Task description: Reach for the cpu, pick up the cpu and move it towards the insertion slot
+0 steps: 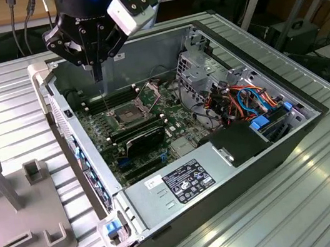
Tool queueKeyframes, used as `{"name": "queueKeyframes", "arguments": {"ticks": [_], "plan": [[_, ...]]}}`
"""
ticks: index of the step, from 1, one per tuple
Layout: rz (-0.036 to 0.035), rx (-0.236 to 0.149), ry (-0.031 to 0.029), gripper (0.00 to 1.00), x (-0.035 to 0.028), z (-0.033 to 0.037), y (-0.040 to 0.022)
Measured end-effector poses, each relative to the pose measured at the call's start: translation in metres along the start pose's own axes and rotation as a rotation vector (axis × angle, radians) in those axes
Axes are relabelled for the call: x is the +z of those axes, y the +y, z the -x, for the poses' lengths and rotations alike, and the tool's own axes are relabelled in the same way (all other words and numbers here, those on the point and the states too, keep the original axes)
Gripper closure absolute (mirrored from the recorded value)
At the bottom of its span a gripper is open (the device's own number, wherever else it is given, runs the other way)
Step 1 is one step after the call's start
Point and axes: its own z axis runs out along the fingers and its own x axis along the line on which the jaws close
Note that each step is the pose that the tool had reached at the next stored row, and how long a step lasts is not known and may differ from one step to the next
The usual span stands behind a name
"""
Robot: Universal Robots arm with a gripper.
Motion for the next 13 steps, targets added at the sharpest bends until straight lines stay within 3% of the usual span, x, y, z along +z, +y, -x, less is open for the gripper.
{"name": "queueKeyframes", "arguments": {"ticks": [13], "plan": [[-0.0001,0.000,0.0005,0.89,-0.0001,-0.0059,-0.0004]]}}
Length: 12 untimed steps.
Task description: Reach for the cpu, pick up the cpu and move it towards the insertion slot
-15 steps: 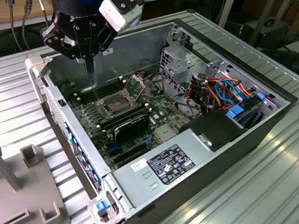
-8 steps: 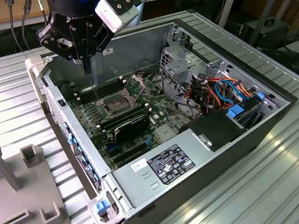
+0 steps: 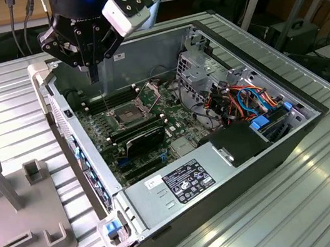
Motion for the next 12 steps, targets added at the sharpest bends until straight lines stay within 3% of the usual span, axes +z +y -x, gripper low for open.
{"name": "queueKeyframes", "arguments": {"ticks": [12], "plan": [[-0.0001,0.000,0.0006,0.89,-0.0001,-0.0054,-0.0004]]}}
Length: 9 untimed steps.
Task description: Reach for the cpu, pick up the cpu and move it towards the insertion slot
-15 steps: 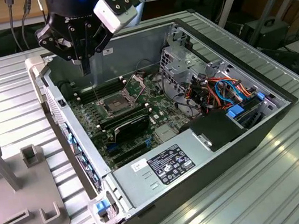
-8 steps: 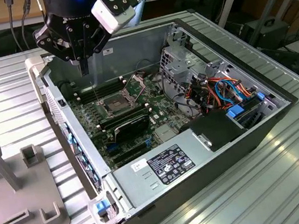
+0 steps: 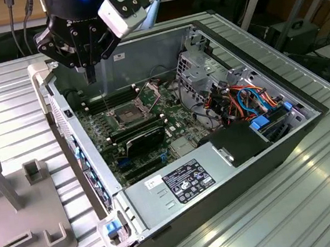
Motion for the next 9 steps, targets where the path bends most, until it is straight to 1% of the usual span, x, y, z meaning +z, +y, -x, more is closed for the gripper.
{"name": "queueKeyframes", "arguments": {"ticks": [9], "plan": [[0.0000,0.000,0.0006,0.89,-0.0001,-0.0037,-0.0003]]}}
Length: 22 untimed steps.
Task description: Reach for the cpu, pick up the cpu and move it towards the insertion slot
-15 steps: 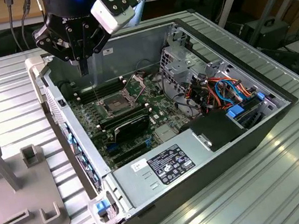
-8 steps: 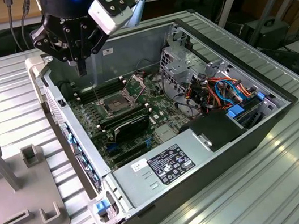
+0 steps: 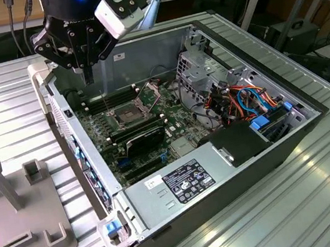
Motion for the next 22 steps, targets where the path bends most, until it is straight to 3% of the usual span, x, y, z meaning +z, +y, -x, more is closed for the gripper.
{"name": "queueKeyframes", "arguments": {"ticks": [22], "plan": [[-0.0001,0.000,0.0017,0.89,-0.0001,-0.0117,-0.0009]]}}
